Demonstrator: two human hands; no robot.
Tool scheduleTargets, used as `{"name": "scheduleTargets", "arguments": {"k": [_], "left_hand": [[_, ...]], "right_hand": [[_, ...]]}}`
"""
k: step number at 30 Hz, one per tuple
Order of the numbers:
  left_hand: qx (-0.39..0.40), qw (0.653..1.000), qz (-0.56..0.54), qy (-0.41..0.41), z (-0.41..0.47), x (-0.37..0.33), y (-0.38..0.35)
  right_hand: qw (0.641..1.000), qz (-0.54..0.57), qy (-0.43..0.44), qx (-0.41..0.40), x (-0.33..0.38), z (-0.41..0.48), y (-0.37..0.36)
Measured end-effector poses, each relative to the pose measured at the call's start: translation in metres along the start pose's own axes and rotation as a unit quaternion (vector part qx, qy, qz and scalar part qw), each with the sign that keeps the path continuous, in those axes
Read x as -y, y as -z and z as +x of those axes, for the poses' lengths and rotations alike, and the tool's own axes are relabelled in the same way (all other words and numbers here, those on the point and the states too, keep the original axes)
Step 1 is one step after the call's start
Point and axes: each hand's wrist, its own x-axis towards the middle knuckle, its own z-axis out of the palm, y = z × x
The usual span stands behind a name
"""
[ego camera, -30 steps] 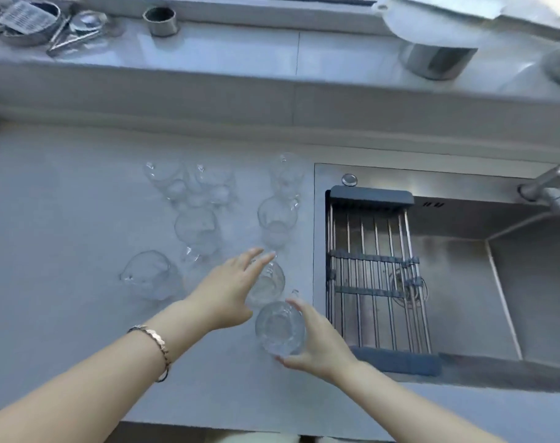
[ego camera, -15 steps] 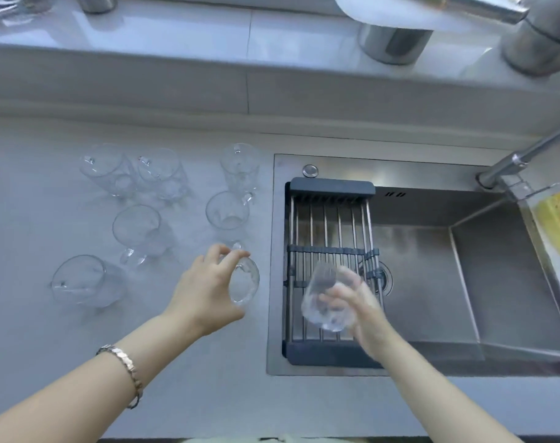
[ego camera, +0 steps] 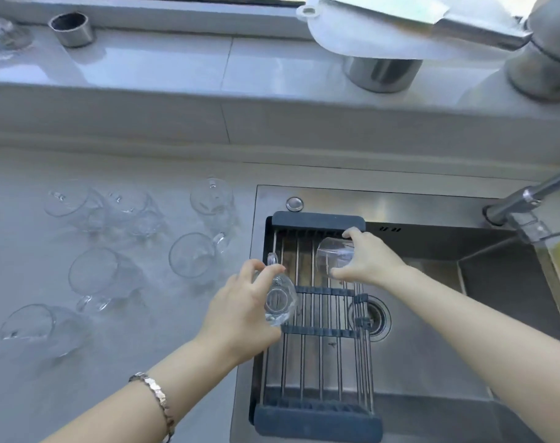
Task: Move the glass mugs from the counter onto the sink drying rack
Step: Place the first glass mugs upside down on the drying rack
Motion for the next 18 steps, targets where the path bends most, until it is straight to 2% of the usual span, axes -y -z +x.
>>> {"name": "scheduleTargets", "arguments": {"k": [2, 4, 8, 13, 15, 18], "left_hand": [[-0.001, 1.0, 0.004, -0.007, 0.006, 0.0, 0.001], [0.001, 1.0, 0.007, -0.011, 0.011, 0.002, 0.002], [0.0, 1.0, 0.004, -0.012, 0.017, 0.005, 0.005], [-0.01, 1.0, -0.008, -0.014, 0.015, 0.01, 0.01], [-0.02, 0.998, -0.062, 0.001, 0.012, 0.01, 0.014], [-0.009, 0.968, -0.245, 0.05, 0.013, 0.005, 0.02]], "right_hand": [[0.998, 0.003, -0.051, 0.02, 0.01, 0.023, -0.008], [0.996, -0.026, -0.081, 0.003, 0.018, 0.04, -0.02], [0.99, -0.082, -0.083, -0.082, 0.025, 0.048, -0.048], [0.987, -0.059, -0.065, -0.131, 0.024, 0.021, -0.055], [0.992, 0.015, 0.002, -0.122, 0.022, -0.003, -0.05], [0.974, 0.163, 0.158, 0.015, 0.024, -0.055, -0.041]]}}
